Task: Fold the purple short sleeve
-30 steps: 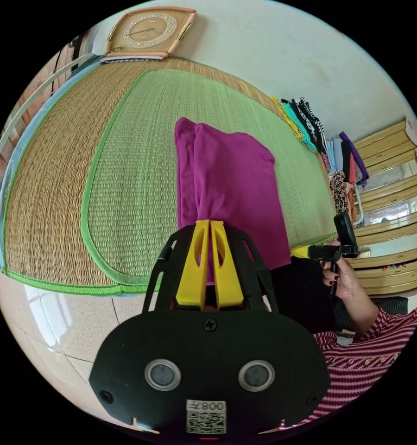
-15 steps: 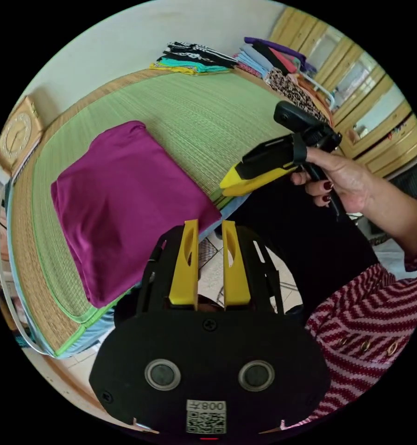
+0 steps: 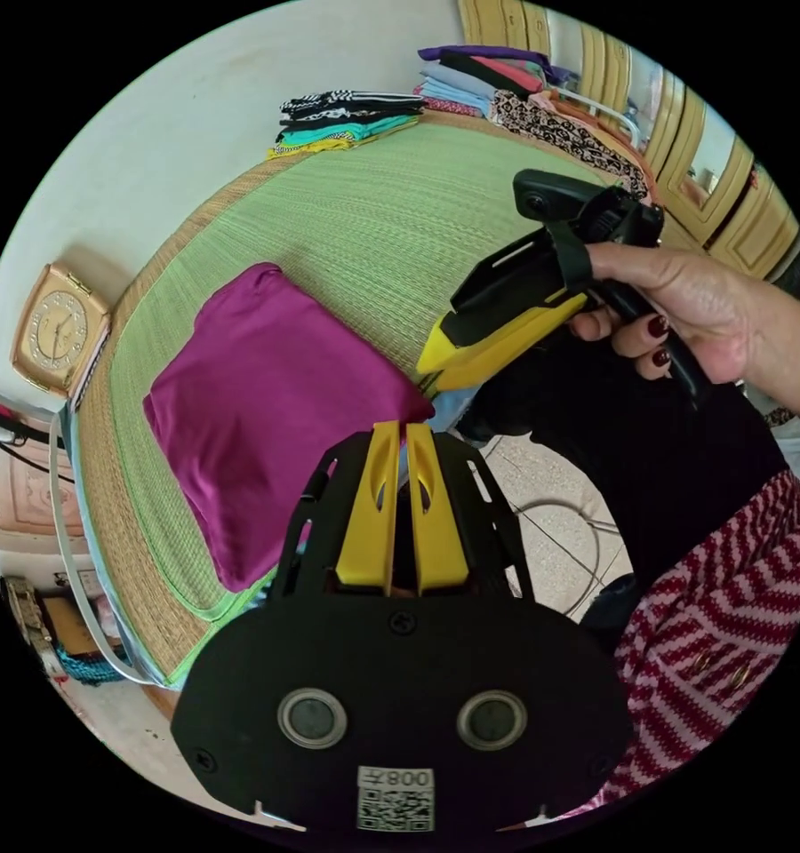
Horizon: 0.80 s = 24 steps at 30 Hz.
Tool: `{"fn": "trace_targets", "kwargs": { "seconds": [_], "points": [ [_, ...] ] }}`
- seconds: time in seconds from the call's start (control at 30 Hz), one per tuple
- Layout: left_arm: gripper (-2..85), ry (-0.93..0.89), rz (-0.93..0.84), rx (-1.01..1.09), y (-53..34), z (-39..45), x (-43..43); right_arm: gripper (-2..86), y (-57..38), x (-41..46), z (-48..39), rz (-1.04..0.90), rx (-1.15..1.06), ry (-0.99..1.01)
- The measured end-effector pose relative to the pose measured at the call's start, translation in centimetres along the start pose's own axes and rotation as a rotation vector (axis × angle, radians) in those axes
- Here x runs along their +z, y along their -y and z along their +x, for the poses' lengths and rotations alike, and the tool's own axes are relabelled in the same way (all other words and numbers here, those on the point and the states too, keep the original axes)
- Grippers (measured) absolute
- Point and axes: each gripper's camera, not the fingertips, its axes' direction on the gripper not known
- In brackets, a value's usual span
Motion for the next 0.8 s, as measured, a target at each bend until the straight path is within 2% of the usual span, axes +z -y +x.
{"fn": "trace_targets", "kwargs": {
  "seconds": [0.47,0.8],
  "points": [
    [0.8,-0.067,0.081,0.013,0.6,3.5,-3.0,9.2,1.2,0.4,-0.6,-0.001,0.042,0.081],
    [1.5,-0.085,0.033,-0.029,0.0,1.2,-3.2,8.6,2.0,0.3,-1.3,-0.005,0.058,0.075]
  ]
}}
